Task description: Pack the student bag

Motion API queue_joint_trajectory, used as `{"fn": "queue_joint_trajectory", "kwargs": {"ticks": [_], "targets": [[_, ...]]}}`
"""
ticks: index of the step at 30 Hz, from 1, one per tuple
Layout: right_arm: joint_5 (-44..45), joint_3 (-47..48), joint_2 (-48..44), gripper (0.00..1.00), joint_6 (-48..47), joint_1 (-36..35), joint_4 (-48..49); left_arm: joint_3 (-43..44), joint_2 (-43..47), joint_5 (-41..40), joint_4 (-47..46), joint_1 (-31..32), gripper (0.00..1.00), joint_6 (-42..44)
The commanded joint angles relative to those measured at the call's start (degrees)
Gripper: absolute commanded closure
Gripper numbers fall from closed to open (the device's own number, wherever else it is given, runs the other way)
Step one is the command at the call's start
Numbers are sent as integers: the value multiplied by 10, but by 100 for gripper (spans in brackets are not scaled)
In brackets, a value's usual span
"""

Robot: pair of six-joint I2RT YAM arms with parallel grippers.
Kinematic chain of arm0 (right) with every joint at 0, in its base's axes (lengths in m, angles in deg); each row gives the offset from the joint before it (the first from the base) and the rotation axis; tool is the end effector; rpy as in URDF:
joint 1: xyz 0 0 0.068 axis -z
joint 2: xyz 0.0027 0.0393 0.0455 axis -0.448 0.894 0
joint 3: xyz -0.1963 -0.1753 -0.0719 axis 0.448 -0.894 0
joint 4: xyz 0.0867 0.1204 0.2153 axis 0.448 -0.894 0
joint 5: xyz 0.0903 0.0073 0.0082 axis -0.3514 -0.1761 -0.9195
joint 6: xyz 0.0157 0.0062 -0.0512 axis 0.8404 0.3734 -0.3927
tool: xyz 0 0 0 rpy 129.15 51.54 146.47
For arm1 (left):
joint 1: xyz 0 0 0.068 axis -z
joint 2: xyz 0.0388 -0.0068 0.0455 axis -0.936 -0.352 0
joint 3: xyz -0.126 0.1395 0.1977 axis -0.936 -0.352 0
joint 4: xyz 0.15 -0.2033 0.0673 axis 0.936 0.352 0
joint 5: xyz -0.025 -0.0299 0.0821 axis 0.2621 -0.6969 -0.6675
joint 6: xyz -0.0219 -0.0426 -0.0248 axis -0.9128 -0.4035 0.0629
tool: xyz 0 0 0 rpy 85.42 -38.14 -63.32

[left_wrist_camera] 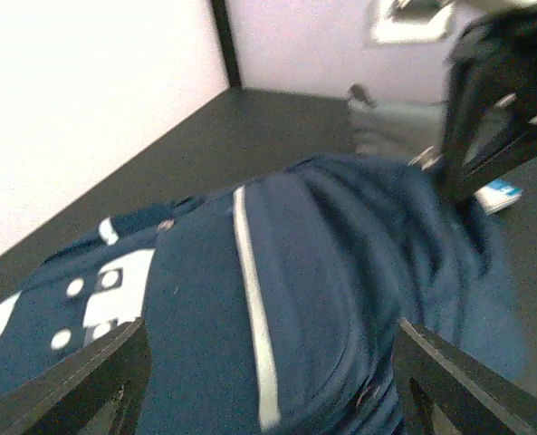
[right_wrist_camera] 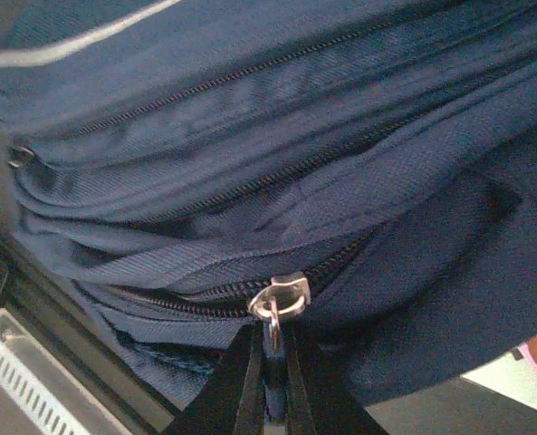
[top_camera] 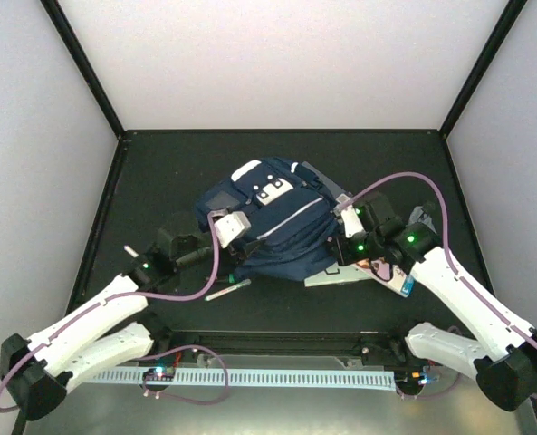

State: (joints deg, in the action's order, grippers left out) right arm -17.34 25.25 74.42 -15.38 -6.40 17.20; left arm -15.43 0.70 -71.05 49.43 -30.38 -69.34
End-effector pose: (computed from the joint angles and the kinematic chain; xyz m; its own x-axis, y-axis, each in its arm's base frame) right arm 0.1572 0.1131 0.2913 -0.8499 -0.2096 -0.4834 -0.4159 0.8301 0.3713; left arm 0.1493 -0.1321 0.2824 -0.0613 0.2850 -0.9566 0.8188 0.5625 0.1151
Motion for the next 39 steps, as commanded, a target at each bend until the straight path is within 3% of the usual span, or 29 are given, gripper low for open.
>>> {"fn": "queue_joint_trajectory", "kwargs": {"ticks": [1, 4, 8, 15, 20, 26, 39], "targets": [[-33, 34, -1, 98, -24, 1, 16, 74, 2, 8, 96, 50, 22, 59], [-36, 44, 2, 98, -27, 1, 17, 81, 14, 2, 122, 70, 13, 72], [-77, 49, 11, 98, -37, 1, 21, 88, -11, -14, 119, 107, 13, 86], [-95, 43, 12, 98, -47, 0, 19, 142, -126, -44, 82, 159, 28, 56], [-94, 40, 9, 98, -48, 0, 17, 192, -201, -39, 69, 189, 46, 51], [-102, 40, 10, 98, -49, 1, 19, 239, -274, -96, 108, 199, 55, 26], [-109, 39, 9, 98, -56, 0, 14, 256, -311, -235, 136, 199, 82, -20]]}}
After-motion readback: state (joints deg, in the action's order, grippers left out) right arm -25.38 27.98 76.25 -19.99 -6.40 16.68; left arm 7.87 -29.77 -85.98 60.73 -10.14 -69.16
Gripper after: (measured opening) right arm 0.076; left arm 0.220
